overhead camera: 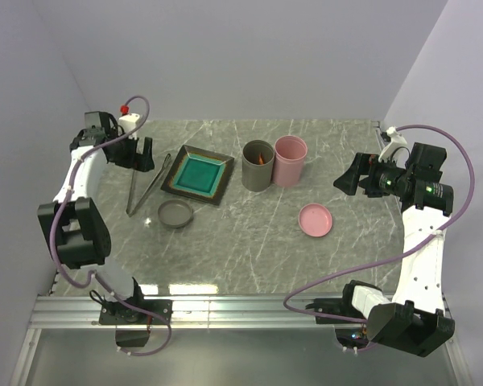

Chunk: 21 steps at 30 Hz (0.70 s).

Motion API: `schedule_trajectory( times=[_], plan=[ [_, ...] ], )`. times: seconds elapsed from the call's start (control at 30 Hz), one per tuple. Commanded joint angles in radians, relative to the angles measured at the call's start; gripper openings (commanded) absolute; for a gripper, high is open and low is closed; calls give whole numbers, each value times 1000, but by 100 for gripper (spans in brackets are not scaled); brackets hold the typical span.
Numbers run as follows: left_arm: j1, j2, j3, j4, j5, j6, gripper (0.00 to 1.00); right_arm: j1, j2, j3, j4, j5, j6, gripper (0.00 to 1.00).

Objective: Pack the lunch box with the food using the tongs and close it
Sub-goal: Put down the clamp

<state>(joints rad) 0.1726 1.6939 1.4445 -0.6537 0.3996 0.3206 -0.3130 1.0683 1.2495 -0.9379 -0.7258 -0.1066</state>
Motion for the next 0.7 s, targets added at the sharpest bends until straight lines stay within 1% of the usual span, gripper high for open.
schedule_trajectory(
  times=[0.0,0.03,0.07,0.1,0.13,0.2,0.23,0.27,0.33,0.4,0.53,0.57,0.67],
  plan=[
    [-16,-92,28,-173,174,194,99,-8,-21,25,-7,-17,-24,100],
    [-16,-99,24,-217,197,310,98,-6,-21,25,-9,-21,-30,100],
    [-18,-103,10,-304,227,372,97,-8,-21,24,-10,-23,-33,100],
    [-19,-117,-4,-326,231,426,97,-8,-19,24,-9,-27,-33,100],
    [-19,-126,-21,-346,232,513,96,-8,-16,24,-12,-30,-38,100],
    [-19,-161,-90,-395,234,619,93,-8,-14,24,-13,-35,-42,100],
    [-18,-175,-114,-412,240,749,92,-6,-18,22,-12,-40,-42,100],
    [-19,-189,-165,-422,243,805,90,-5,-18,21,-12,-41,-44,100],
    [-19,-229,-211,-420,258,915,88,-5,-18,18,-16,-52,-53,100],
    [-19,-250,-254,-417,277,983,87,0,-18,18,-24,-58,-61,100],
    [-18,-241,-262,-455,318,1034,84,46,-33,13,-25,-24,-94,100],
    [-18,-238,-265,-463,324,1041,84,78,-37,11,-22,-3,-96,100],
    [-24,-244,-295,-494,320,1147,84,130,-33,18,-18,35,-96,100]
  ],
)
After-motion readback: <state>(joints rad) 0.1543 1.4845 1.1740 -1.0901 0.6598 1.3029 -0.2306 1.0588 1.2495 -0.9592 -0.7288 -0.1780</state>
